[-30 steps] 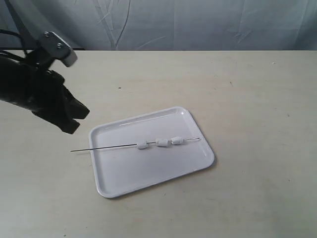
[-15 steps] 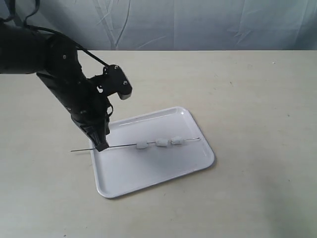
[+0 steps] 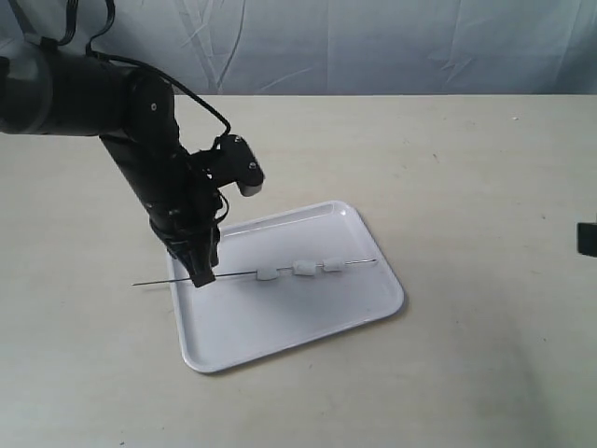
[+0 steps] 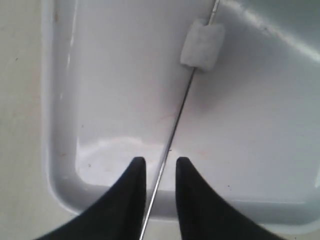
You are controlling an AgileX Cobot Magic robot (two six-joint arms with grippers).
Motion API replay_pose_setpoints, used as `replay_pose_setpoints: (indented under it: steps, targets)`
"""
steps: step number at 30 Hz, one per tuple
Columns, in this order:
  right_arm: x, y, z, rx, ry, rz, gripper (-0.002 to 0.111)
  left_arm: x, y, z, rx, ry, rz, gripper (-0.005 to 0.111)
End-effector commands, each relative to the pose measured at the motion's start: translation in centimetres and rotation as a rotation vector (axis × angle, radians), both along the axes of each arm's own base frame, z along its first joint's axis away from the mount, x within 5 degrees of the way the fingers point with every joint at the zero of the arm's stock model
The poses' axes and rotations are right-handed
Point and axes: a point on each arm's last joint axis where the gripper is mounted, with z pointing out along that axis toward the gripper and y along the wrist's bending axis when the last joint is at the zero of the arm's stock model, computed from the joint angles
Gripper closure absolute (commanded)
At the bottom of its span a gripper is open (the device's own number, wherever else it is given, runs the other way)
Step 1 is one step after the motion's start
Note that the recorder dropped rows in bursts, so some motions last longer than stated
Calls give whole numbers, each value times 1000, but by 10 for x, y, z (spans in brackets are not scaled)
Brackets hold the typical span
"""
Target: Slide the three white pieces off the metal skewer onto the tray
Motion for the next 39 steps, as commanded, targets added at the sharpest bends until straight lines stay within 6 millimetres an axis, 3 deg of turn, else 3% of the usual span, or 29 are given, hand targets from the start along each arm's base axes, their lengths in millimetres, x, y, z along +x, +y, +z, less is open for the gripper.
replay_pose_setpoints:
  steps: [1, 7, 22, 30, 37, 39]
  targets:
    - [7, 8, -7, 10, 75, 58, 72, -3, -6, 1, -33, 21, -69, 77]
    - [6, 9, -8, 14, 80, 71, 72, 3, -4, -3, 1, -38, -99, 76]
    - [8, 10, -6, 17, 52, 79, 72, 4, -5, -43, 39, 60, -93, 76]
    - [10, 10, -5, 21, 34, 81, 72, -1, -3, -48, 64, 121, -148, 107]
    - [13, 10, -1, 2, -21, 94, 72, -3, -3, -47, 65, 149, -131, 107]
    - [14, 11, 0, 9, -45, 97, 72, -3, -3, -47, 67, 162, -58, 107]
